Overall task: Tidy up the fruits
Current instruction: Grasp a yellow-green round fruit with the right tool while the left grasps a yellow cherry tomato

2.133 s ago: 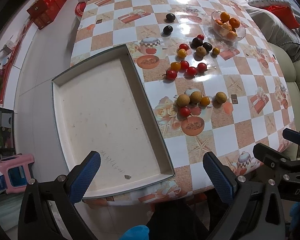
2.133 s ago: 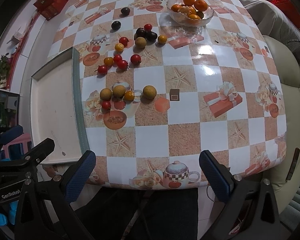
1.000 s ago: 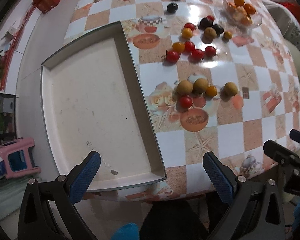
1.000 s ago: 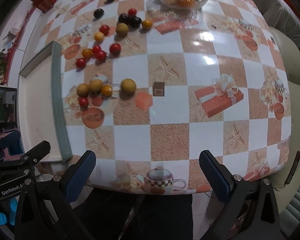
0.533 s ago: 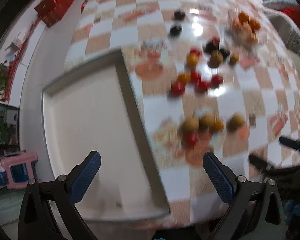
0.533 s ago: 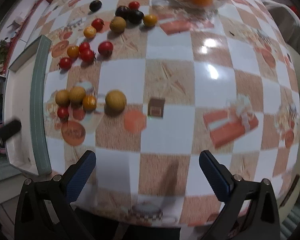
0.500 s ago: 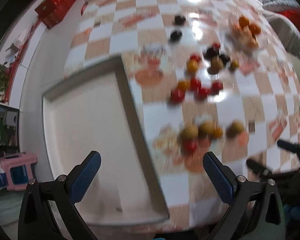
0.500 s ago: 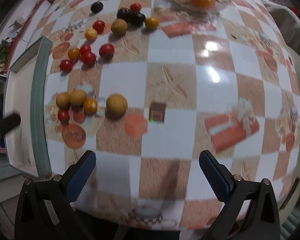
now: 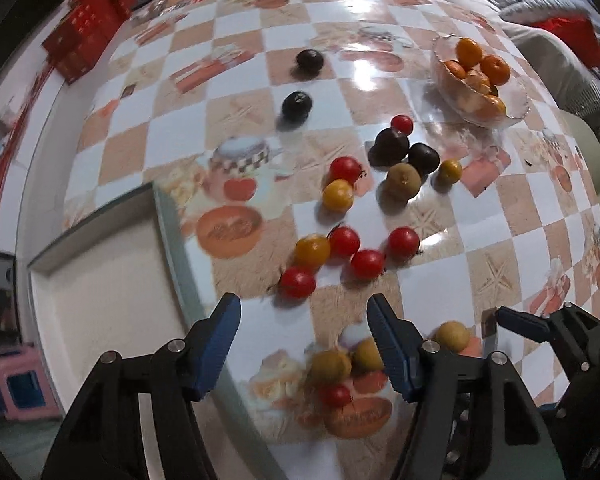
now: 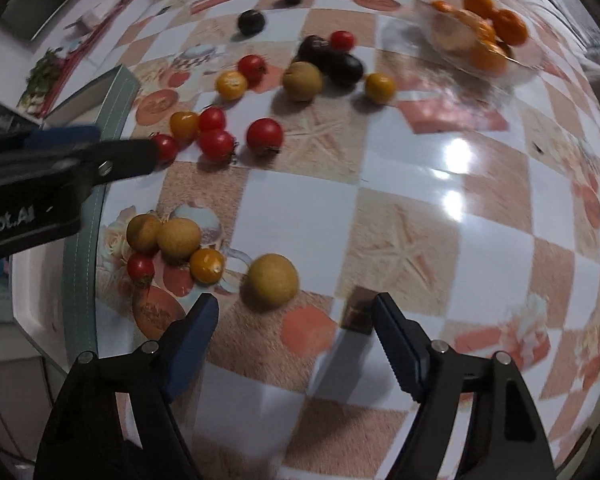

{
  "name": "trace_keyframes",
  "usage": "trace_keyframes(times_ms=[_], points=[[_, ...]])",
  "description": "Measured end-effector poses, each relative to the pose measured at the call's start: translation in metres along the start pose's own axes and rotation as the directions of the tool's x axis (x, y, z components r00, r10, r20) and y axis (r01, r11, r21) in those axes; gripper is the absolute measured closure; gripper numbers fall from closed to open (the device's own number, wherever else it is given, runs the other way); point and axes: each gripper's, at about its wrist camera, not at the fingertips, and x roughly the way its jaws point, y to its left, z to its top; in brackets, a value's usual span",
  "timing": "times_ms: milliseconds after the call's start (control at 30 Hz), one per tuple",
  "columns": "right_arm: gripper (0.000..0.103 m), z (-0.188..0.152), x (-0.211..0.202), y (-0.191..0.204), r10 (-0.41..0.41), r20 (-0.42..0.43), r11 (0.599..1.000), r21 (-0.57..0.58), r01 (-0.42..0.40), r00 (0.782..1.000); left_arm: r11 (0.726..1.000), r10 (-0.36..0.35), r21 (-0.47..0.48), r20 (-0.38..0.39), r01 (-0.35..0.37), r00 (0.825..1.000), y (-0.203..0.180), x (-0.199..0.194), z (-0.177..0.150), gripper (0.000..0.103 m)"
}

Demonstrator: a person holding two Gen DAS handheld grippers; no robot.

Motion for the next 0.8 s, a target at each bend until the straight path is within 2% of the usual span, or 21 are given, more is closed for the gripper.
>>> trace_keyframes(times_ms=[100,167,200,267,400,467,700,800], points=[[0.022,0.004,0.006,0.013,-0.023,0.037,0.999,-0.048,0.024,0.999,1.000,-0.011,0.018,-0.002,0.011,1.000,-0.001,0.013,0.005,0.035],[0.029,0.006,0.006,0.018,-0.023,0.055,0.998,-0.065,0.027,0.998,1.000,-0.019,0.024,-0.007,0.019,1.000,0.000,0.022,0.010,0.035],[0.031,0.009,0.008,0.022,-0.020,0.061,0.997,-0.070,0.024,0.998,0.999,-0.024,0.026,-0.007,0.024,1.000,0.001,0.025,0.011,0.043],[0.044,0.010,0.008,0.027,-0.006,0.068,0.997,-0.081,0.012,0.998,0.999,-0.038,0.031,-0.010,0.038,0.999,0.001,0.031,0.016,0.048],[0.058,0.006,0.007,0.029,0.031,0.067,0.996,-0.084,-0.026,0.997,0.997,-0.062,0.057,0.011,0.061,0.998,0.002,0.032,0.024,0.048],[0.070,0.007,0.007,0.029,0.070,0.064,0.995,-0.073,-0.065,0.996,0.994,-0.082,0.075,0.012,0.081,0.997,0.002,0.032,0.028,0.048],[0.069,-0.005,0.003,0.012,0.193,0.059,0.981,-0.021,-0.192,0.980,0.992,-0.102,0.078,0.004,0.102,0.995,0.017,0.031,0.022,0.048],[0.053,-0.015,-0.001,0.007,0.208,0.064,0.978,-0.023,-0.207,0.976,0.989,-0.102,0.106,-0.004,0.102,0.995,0.019,0.034,0.015,0.048]])
